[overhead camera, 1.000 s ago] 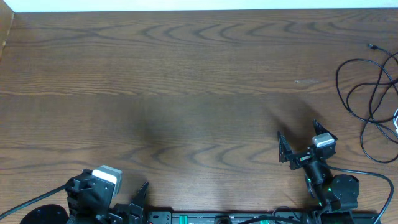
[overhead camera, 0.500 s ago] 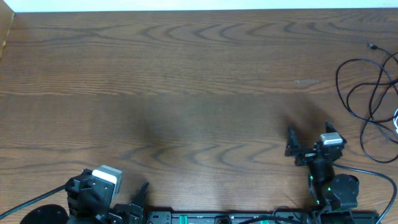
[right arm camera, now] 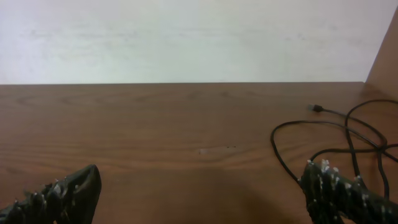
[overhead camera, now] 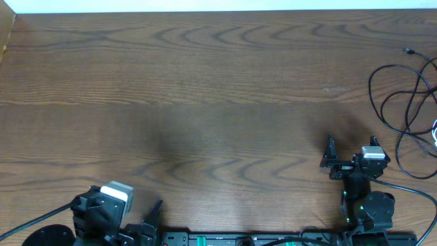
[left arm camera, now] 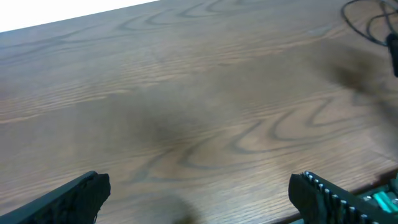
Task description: Untangle cables
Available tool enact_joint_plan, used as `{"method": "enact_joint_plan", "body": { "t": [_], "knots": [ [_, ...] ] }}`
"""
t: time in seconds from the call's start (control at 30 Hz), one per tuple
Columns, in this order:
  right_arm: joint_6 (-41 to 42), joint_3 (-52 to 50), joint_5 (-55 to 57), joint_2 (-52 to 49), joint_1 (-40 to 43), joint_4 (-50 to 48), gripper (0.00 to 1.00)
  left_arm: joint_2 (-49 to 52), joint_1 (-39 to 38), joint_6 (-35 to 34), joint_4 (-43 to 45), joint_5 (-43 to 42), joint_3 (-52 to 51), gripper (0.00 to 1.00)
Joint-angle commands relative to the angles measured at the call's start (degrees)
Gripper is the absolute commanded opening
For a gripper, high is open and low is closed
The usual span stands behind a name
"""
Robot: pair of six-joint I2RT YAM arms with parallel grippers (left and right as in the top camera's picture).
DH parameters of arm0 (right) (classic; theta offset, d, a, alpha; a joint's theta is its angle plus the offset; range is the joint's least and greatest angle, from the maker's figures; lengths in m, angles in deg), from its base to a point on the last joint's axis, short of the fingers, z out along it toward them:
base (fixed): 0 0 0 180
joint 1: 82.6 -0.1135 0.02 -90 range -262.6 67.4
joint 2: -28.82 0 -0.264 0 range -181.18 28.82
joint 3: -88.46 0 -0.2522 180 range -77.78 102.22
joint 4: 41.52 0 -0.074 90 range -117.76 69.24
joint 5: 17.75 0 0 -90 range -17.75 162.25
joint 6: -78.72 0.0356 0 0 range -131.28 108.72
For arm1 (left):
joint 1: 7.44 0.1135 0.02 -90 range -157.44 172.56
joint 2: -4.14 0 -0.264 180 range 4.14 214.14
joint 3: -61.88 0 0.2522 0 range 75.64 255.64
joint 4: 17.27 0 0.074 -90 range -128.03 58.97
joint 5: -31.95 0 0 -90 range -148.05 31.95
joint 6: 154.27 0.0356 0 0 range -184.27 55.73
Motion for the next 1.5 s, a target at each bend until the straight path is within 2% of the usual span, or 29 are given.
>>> {"method": "enact_joint_plan", "body": {
  "t": [0.0, 0.13, 0.27, 0.4, 0.47, 0.53, 0.8, 0.93, 1.17, 1.2, 1.3, 1.47],
  "knots": [
    [0.7, 0.0, 1.3, 0.4, -0.1, 0.1, 0.99, -0.9, -0.3, -0.3, 0.2, 2.4, 0.9, 0.98],
    [0.7, 0.0, 1.3, 0.4, -0.1, 0.1, 0.99, -6.9, -0.3, -1.7, 2.1, 2.4, 0.9, 0.98],
    [0.7, 0.0, 1.3, 0.4, -0.1, 0.1, 0.99, -16.6, -0.3, -8.6, 2.3, 7.1, 0.9, 0.98],
    [0.7, -0.1, 1.3, 0.4, -0.1, 0.1, 0.99, -21.7, -0.3, -11.0, 1.7, 8.4, 0.8, 0.98],
    [0.7, 0.0, 1.3, 0.4, -0.1, 0.1, 0.99, -23.1, -0.3, -17.2, 0.9, 8.4, 0.7, 0.98],
    [0.7, 0.0, 1.3, 0.4, -0.1, 0.1, 0.99, -23.1, -0.3, -19.8, 0.4, 8.3, 0.7, 0.98],
    [0.7, -0.1, 1.3, 0.4, -0.1, 0.1, 0.99, -23.1, -0.3, -19.3, -0.7, 7.8, -3.6, 0.98],
    [0.7, 0.0, 1.3, 0.4, -0.1, 0.1, 0.99, -23.1, -0.3, -19.1, 8.4, 6.3, -10.8, 0.98],
    [0.7, -0.1, 1.3, 0.4, -0.1, 0.1, 0.99, -23.1, -0.3, -19.1, 33.2, 0.1, -31.1, 0.98],
    [0.7, -0.1, 1.3, 0.4, -0.1, 0.1, 0.99, -23.1, -0.3, -19.1, 34.4, -0.3, -32.1, 0.98],
    [0.7, -0.1, 1.3, 0.4, -0.1, 0.1, 0.99, -23.1, -0.3, -15.8, 45.0, -4.3, -39.5, 0.98],
    [0.7, 0.0, 1.3, 0.4, -0.1, 0.1, 0.99, -23.5, 0.2, -12.6, 56.2, -4.3, -47.7, 0.98]
  ]
}}
